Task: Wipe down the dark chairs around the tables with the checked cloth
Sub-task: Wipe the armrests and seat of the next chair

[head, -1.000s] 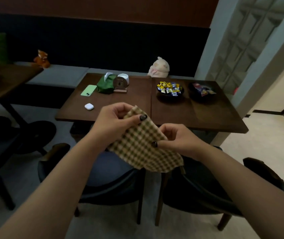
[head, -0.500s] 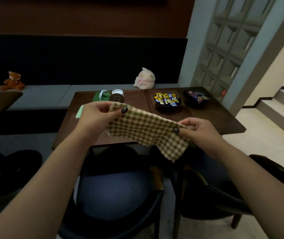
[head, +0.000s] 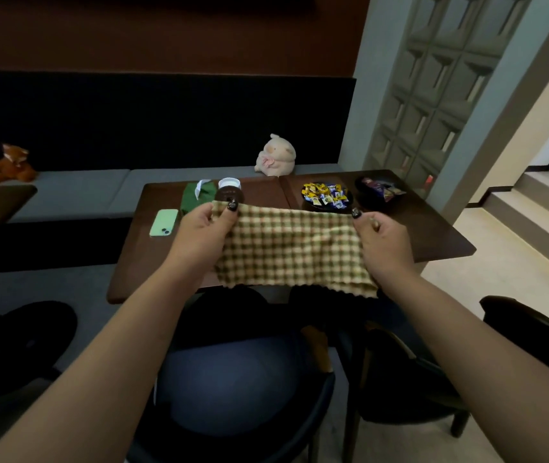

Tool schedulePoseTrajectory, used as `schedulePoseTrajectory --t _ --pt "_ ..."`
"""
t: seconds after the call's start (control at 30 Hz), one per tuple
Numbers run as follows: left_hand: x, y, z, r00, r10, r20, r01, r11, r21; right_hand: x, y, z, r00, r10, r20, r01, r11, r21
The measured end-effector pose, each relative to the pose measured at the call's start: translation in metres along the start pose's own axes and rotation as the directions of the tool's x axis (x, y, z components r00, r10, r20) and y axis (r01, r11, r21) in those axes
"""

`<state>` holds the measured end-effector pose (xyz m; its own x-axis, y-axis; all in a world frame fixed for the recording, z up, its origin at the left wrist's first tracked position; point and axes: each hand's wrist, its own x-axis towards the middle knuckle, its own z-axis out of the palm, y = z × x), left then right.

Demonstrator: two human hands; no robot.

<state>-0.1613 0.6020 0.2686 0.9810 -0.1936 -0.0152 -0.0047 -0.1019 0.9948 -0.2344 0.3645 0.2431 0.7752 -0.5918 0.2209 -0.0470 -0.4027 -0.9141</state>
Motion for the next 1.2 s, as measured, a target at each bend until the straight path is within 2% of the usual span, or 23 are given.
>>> schedulePoseTrajectory --t 0.07,0.17,0.27,0.4,0.5,0.6,0.67,0.73,0.77,0.83,0.9,0.93,0.97,1.0,1.03,1.07,1.1,1.13,1.2 --pt "-0.001 -0.004 0.005 1.000 -0.030 0.002 0.030 1.000 0.006 0.005 0.001 -0.005 0.992 -0.128 -0.018 0.125 0.984 -0.129" --pt "-0.005 -0.006 0.017 0.998 -0.058 -0.005 0.058 0.998 -0.002 0.009 -0.004 -0.014 0.967 -0.246 -0.065 0.222 0.941 -0.255" --pt "-0.011 -0.009 0.035 0.996 -0.083 0.020 0.084 0.995 -0.054 0.001 -0.019 -0.014 0.949 -0.303 -0.084 0.272 0.926 -0.263" --pt "-0.023 -0.013 0.070 0.989 -0.124 0.084 0.138 0.972 -0.191 -0.019 -0.034 -0.008 0.958 -0.288 0.010 0.284 0.938 -0.197" --pt "-0.031 -0.015 0.094 0.979 -0.153 0.132 0.186 0.939 -0.289 -0.030 -0.032 0.000 0.965 -0.244 0.096 0.254 0.962 -0.103" --pt "-0.034 -0.020 0.107 0.966 -0.198 0.166 0.248 0.890 -0.383 -0.033 -0.021 0.002 0.965 -0.136 0.223 0.136 0.991 0.016" --pt "-0.037 -0.023 0.110 0.948 -0.228 0.220 0.306 0.842 -0.444 -0.033 -0.012 -0.002 0.933 -0.056 0.354 0.034 0.997 0.068" --pt "-0.038 -0.029 0.113 0.951 -0.209 0.228 0.292 0.847 -0.443 -0.035 -0.001 -0.010 0.895 -0.064 0.442 0.039 0.997 0.066" --pt "-0.038 -0.034 0.114 0.959 -0.191 0.208 0.261 0.880 -0.396 -0.036 0.006 -0.013 0.898 -0.093 0.431 0.081 0.996 0.047" --pt "-0.040 -0.043 0.118 0.968 -0.181 0.171 0.226 0.927 -0.299 -0.037 0.022 -0.019 0.948 -0.140 0.285 0.156 0.987 -0.033" --pt "-0.040 -0.054 0.123 0.961 -0.218 0.167 0.255 0.936 -0.242 -0.035 0.041 -0.023 0.986 -0.043 0.161 0.056 0.996 -0.073" --pt "-0.040 -0.060 0.125 0.956 -0.240 0.170 0.274 0.936 -0.220 -0.033 0.052 -0.024 0.979 0.080 0.189 -0.073 0.996 -0.042" --pt "-0.040 -0.066 0.128 0.949 -0.262 0.175 0.295 0.934 -0.203 -0.033 0.062 -0.025 0.936 0.222 0.273 -0.237 0.971 0.022" --pt "-0.039 -0.075 0.131 0.942 -0.281 0.181 0.314 0.930 -0.191 -0.033 0.073 -0.025 0.864 0.332 0.380 -0.387 0.919 0.078" --pt "-0.038 -0.085 0.135 0.936 -0.299 0.184 0.331 0.926 -0.179 -0.035 0.083 -0.026 0.795 0.392 0.463 -0.485 0.869 0.098" --pt "-0.036 -0.097 0.139 0.930 -0.317 0.184 0.347 0.923 -0.165 -0.037 0.094 -0.026 0.759 0.420 0.497 -0.519 0.851 0.073" --pt "-0.035 -0.108 0.143 0.925 -0.334 0.182 0.362 0.920 -0.149 -0.038 0.103 -0.026 0.762 0.433 0.481 -0.507 0.861 0.029" --pt "-0.033 -0.122 0.147 0.919 -0.354 0.175 0.380 0.914 -0.142 -0.039 0.113 -0.027 0.799 0.430 0.420 -0.465 0.885 -0.021" --pt "-0.029 -0.150 0.155 0.907 -0.393 0.152 0.415 0.896 -0.159 -0.036 0.135 -0.029 0.913 0.341 0.224 -0.313 0.937 -0.152"
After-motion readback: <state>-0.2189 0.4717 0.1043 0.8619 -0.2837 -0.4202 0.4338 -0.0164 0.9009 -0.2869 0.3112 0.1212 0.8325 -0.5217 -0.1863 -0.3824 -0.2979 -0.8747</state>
